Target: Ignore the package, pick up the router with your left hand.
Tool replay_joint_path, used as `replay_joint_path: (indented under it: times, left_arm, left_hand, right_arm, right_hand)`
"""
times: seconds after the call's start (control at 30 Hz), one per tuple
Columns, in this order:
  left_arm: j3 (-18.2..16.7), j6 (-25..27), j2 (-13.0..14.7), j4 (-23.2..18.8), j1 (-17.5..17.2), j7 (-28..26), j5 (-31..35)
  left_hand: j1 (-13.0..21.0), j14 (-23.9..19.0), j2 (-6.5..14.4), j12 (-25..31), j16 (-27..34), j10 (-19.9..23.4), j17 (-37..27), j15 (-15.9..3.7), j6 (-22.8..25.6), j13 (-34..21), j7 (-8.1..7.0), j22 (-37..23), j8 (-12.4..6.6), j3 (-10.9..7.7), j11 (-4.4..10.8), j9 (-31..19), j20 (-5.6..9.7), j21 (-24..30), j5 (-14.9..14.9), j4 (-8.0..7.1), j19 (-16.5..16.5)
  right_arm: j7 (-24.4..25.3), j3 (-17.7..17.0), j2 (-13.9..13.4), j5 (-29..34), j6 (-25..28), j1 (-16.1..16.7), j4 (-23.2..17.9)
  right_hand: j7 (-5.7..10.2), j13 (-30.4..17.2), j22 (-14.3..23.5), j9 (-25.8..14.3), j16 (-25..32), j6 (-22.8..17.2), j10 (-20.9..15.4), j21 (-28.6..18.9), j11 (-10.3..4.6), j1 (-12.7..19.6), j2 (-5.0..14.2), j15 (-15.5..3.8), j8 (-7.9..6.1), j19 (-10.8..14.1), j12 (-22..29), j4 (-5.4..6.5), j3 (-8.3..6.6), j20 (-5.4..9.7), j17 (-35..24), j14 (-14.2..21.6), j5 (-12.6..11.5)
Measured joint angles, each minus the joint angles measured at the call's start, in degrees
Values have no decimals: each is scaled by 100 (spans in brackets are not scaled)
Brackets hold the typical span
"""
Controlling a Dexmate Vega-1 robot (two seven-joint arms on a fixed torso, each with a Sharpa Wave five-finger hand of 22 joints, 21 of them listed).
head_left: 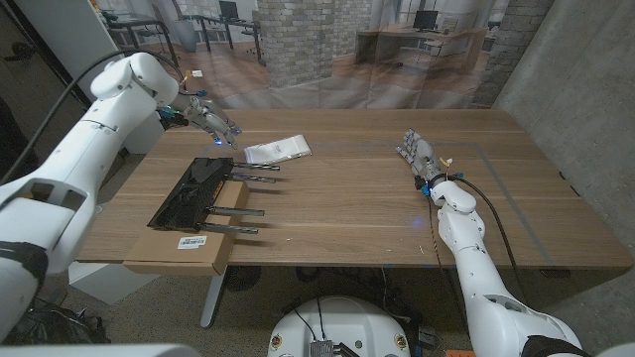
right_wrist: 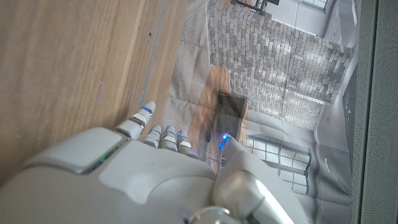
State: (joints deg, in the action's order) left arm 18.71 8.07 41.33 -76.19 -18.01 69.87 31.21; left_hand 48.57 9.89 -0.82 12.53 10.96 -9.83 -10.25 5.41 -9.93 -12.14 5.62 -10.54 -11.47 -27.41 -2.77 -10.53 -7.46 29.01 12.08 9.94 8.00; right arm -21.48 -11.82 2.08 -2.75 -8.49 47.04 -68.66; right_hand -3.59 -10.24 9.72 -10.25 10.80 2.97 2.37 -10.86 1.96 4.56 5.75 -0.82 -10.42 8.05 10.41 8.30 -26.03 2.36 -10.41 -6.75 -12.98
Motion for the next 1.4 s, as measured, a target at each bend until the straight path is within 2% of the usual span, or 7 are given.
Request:
replay_joint_path:
  times: [0.03, 0.43, 0.8, 1.1, 1.4]
  left_arm:
    - [14, -19, -7, 34, 19, 14, 12]
    - [274, -281, -118, 549, 380, 252, 179]
    - [539, -617, -244, 1133, 785, 569, 392]
    - [664, -814, -331, 1495, 1013, 714, 485]
    - [717, -978, -369, 1639, 1097, 812, 561]
  left_hand:
    - [11, 0, 1, 30, 0, -2, 0, 0, 0, 0, 0, 0, 0, 2, 35, 0, 12, 0, 0, -2, -12]
    - [162, 0, 61, 90, 0, -3, 0, 0, 0, -27, 0, 1, -44, 23, 33, -27, 7, -23, -25, -23, -53]
    - [325, -14, 224, 89, 0, 19, 0, 14, 0, -27, 0, 1, -44, -1, 11, -28, -3, -64, -67, -47, -63]
    - [610, -7, 449, 129, 0, -13, 0, 93, 0, -54, 0, -28, -44, -63, -20, -28, -76, -64, -67, -32, -113]
    - [756, -6, 551, 133, 0, -14, 0, 92, 0, -80, 0, -27, -44, -113, -20, -28, -85, -63, -67, -15, -122]
  right_arm:
    - [4, 4, 0, 5, 3, 4, -11]
    - [90, 55, 26, 67, 44, 67, -134]
    - [197, 95, 89, 121, 55, 153, -249]
    - [271, 125, 129, 151, 60, 202, -332]
    - [292, 145, 163, 161, 62, 245, -389]
  right_hand:
    - [0, 0, 0, 0, 0, 0, 0, 0, 0, 0, 0, 0, 0, 0, 0, 0, 0, 0, 0, 0, 0]
    - [0, 0, 0, 0, 0, 0, 0, 0, 0, 0, 0, 0, 0, -1, 0, 0, 0, -1, 0, 0, 0]
    - [0, 0, 0, 0, 0, 0, 0, 0, 0, 0, 0, 0, 0, -1, 0, 0, 0, -1, 0, 0, 0]
    - [0, 0, 0, 0, 0, 0, 0, 0, 0, 0, 0, 0, 0, -1, 0, 0, 0, -1, 0, 0, 0]
    - [0, 0, 0, 0, 0, 0, 0, 0, 0, 0, 0, 0, 0, -1, 0, 0, 0, -1, 0, 0, 0]
